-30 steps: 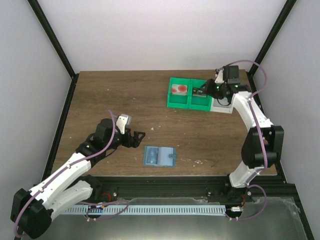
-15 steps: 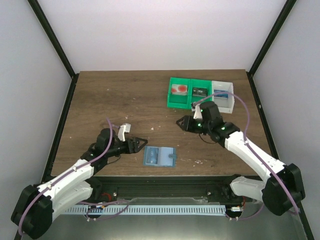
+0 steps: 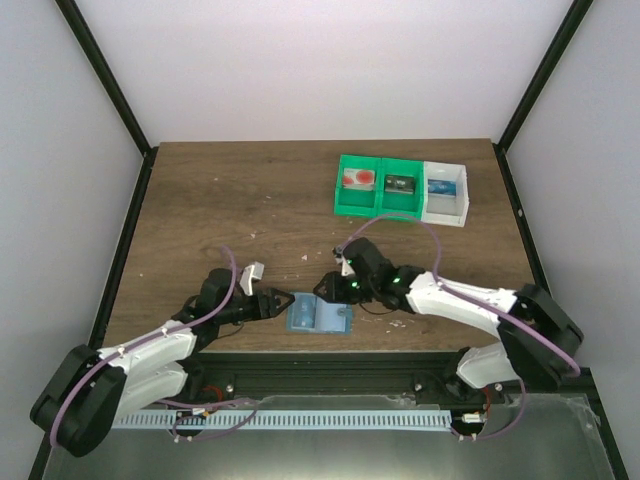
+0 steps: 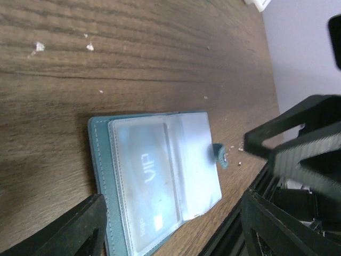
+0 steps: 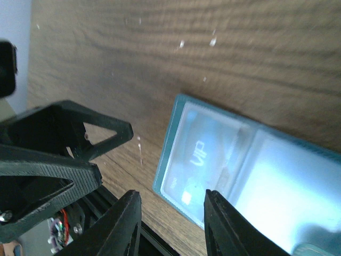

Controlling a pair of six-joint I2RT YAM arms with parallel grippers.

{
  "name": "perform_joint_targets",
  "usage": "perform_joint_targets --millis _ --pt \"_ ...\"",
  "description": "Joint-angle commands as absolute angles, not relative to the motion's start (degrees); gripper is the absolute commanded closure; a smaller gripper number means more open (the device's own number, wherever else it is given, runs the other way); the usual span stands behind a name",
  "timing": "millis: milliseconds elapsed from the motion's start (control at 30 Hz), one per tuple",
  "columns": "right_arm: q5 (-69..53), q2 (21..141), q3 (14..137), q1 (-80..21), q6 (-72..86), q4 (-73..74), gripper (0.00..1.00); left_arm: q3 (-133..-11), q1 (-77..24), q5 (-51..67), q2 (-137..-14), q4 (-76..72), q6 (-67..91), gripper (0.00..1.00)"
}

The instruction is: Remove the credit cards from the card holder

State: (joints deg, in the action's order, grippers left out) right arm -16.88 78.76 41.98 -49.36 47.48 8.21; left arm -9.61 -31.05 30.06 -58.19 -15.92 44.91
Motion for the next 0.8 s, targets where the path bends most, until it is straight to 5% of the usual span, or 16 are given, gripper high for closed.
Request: perform_joint_targets --millis 0,767 --pt "-13.81 84.78 45.1 -53.74 50.63 4.24 0.67 -7.75 -30.84 31.61 -59.96 -22.54 46.5 0.3" --pt "-5.77 95.0 47.35 -57.29 49.5 10.04 0.83 -7.5 -30.85 36.95 -68.3 -29.16 49.62 0.41"
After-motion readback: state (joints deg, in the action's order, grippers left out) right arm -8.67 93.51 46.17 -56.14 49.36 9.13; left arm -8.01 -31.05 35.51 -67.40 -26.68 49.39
